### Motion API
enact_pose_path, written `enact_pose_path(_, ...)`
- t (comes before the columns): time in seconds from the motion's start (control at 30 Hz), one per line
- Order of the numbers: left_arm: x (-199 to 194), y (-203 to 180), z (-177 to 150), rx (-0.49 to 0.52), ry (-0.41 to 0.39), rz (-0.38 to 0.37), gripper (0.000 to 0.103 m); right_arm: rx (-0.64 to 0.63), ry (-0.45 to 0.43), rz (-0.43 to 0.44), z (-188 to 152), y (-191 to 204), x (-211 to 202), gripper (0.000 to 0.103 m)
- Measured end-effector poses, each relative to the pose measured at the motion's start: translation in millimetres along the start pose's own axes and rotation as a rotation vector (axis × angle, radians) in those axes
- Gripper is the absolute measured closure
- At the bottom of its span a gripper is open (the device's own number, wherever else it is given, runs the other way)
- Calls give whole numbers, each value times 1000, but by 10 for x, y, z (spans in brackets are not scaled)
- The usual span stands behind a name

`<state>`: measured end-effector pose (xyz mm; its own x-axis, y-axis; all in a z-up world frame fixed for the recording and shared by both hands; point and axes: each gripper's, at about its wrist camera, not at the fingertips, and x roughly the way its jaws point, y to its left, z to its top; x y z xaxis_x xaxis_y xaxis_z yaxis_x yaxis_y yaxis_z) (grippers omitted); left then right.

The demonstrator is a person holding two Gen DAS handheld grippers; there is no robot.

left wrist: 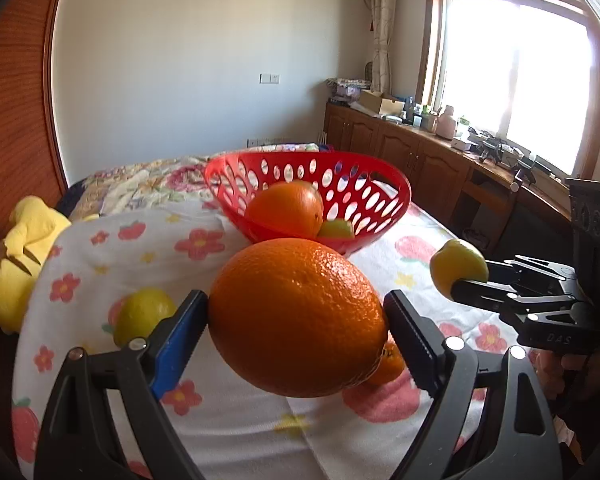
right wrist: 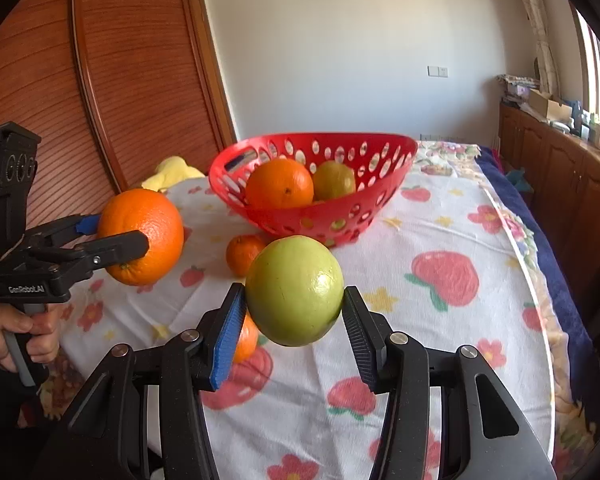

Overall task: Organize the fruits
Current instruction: 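Carry the green apple and large orange over the red basket, then open the right tool to drop the apple while the left tool releases the orange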

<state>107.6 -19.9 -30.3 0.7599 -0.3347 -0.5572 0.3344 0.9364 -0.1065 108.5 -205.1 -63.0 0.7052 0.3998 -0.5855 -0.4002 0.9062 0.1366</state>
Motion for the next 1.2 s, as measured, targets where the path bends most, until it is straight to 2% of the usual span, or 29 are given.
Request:
enact_pose_path(0.37, 38, 41, 530, 24, -80, -30, 15, -61, -69, -15, 633, -19, 122, 53)
enact_pose_path(0.67, 234, 129, 856, 34, -95, -20, 15, -76, -8, -31, 968, -233, 655, 53)
enact_pose_path(0.93, 541, 220, 1054, 45, -69, -14, 15, -135, 77, -80, 1004, -308, 1059, 53)
enact_pose_path(1.2, 867, 308, 1104, 42, -27, -9, 15, -165, 136, -87, 1033, -382, 1295, 53)
